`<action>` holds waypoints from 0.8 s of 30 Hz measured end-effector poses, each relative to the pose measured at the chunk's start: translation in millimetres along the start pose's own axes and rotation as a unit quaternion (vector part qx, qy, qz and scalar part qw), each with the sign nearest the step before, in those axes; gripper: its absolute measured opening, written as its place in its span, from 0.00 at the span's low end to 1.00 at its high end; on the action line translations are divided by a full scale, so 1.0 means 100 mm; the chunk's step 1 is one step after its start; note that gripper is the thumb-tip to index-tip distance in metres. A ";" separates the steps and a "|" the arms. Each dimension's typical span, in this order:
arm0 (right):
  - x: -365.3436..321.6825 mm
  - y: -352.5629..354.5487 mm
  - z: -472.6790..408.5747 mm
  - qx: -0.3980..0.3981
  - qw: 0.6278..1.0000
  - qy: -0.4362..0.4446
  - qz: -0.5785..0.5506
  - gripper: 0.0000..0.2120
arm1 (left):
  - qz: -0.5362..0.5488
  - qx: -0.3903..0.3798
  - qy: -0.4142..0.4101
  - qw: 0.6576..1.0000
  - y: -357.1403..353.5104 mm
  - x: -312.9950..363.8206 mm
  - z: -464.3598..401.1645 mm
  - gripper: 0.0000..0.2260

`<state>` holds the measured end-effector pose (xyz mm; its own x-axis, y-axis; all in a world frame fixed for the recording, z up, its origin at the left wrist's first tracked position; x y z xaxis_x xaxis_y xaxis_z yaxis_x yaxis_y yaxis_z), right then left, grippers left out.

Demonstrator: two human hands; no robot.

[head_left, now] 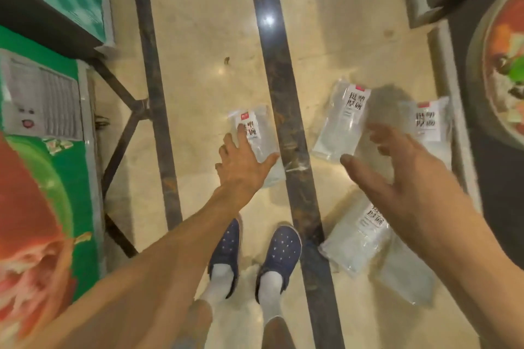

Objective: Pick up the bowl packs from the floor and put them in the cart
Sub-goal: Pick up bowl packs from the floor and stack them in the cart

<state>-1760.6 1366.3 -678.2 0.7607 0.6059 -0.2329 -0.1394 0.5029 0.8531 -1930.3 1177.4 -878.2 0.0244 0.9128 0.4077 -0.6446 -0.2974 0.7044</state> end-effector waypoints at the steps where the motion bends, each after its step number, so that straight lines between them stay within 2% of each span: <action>1: 0.15 -0.35 -0.12 -0.015 1.000 -0.005 -0.009 0.31 | 0.007 -0.005 0.018 1.000 -0.30 -0.18 -0.21 0.50; 8: 0.74 -1.66 -0.54 -0.019 0.998 -0.044 -0.048 0.32 | 0.022 -0.003 0.073 0.997 -1.36 -0.66 -1.17 0.59; 10: 0.78 -1.92 -0.65 -0.041 0.997 -0.044 -0.044 0.32 | 0.019 0.001 0.077 0.997 -1.49 -0.73 -1.32 0.59; 14: 0.88 -2.39 -0.82 -0.058 0.996 -0.050 -0.053 0.30 | 0.059 0.064 0.075 0.993 -1.66 -0.91 -1.48 0.59; 18: 0.78 -2.49 -0.90 -0.079 0.995 -0.053 -0.044 0.32 | 0.076 0.105 0.057 0.990 -1.59 -1.03 -1.44 0.58; 21: 0.68 -2.38 -1.01 -0.076 0.996 -0.046 -0.029 0.32 | 0.075 0.104 0.055 0.990 -1.48 -1.07 -1.42 0.56; 24: 0.69 -2.16 -1.25 -0.036 0.998 -0.054 -0.025 0.33 | 0.053 0.089 0.038 0.994 -1.36 -1.02 -1.37 0.56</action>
<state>-1757.1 1376.3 -937.1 0.8317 0.5100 -0.2194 -0.1413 0.5766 0.8047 -1949.5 1162.6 -1095.3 -0.0976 0.8904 0.4445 -0.4944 -0.4310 0.7549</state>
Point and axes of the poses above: each hand's wrist, its own z-axis away from the middle knuckle, its own y-axis out of the back of the hand, x = y × z, the point moved 10 cm from there along -z, towards the middle knuckle, and after that the axes turned 12 degrees about z, right-handed, at the moved point
